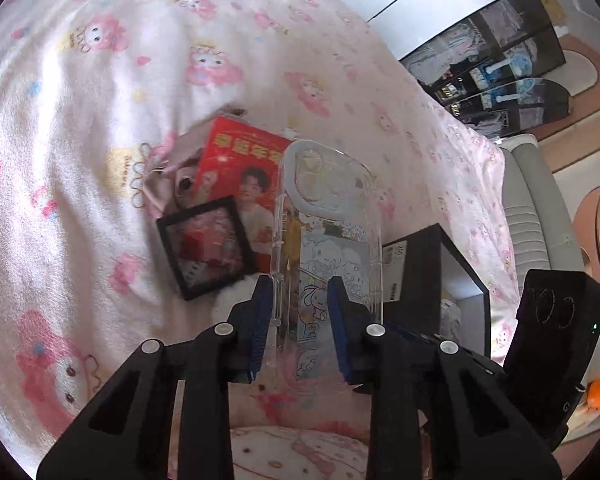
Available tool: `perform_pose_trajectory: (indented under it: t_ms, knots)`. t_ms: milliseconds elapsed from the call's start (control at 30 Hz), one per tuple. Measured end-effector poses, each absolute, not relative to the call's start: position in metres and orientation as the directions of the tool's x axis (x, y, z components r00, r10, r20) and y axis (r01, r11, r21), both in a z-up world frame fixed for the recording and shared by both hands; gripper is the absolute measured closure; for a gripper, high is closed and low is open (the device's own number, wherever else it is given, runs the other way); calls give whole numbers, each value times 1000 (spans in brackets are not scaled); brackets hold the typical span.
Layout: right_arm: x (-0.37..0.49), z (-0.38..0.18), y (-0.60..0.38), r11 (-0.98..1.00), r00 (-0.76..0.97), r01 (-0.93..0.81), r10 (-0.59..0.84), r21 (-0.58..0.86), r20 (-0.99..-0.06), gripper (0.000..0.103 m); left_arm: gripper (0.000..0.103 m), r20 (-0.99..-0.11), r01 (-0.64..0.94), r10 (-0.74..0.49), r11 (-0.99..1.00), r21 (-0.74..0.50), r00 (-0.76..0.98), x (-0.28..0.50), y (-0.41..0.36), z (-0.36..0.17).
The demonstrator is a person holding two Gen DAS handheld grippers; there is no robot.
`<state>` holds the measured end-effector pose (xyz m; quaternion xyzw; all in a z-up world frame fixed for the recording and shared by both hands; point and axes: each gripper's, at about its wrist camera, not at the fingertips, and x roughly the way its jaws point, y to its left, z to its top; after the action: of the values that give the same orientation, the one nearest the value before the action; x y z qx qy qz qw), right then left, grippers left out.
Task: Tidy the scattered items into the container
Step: 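Lift the phone case and carry it over the cardboard box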
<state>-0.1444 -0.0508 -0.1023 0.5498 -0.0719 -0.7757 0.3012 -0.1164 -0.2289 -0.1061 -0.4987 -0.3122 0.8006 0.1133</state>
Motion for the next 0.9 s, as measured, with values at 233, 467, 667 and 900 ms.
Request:
perform_pose_trajectory:
  t_ms: [233,467,667,900]
  knots:
    - [-112,-63,16,-873,-355,320,-472,369,-807,75,76,-675,6,575,-760,-650,-462,-109,-159,-73]
    - [-90,-35,83,-912,-477,245,-408,328,-778,75,76,-669,-95,613,-763,-640,-421,-106,-80,-57]
    - [-83,-52,140,-941,-489,111,-331,318,-807,75,74,-725,-137,610,-787,-602,-320,-111,-11,-74]
    - [-78,-63,195,-948,-495,20,-284,316,-821,75,73,-746,-197,616,-788,-583,-253,-126,46,-88]
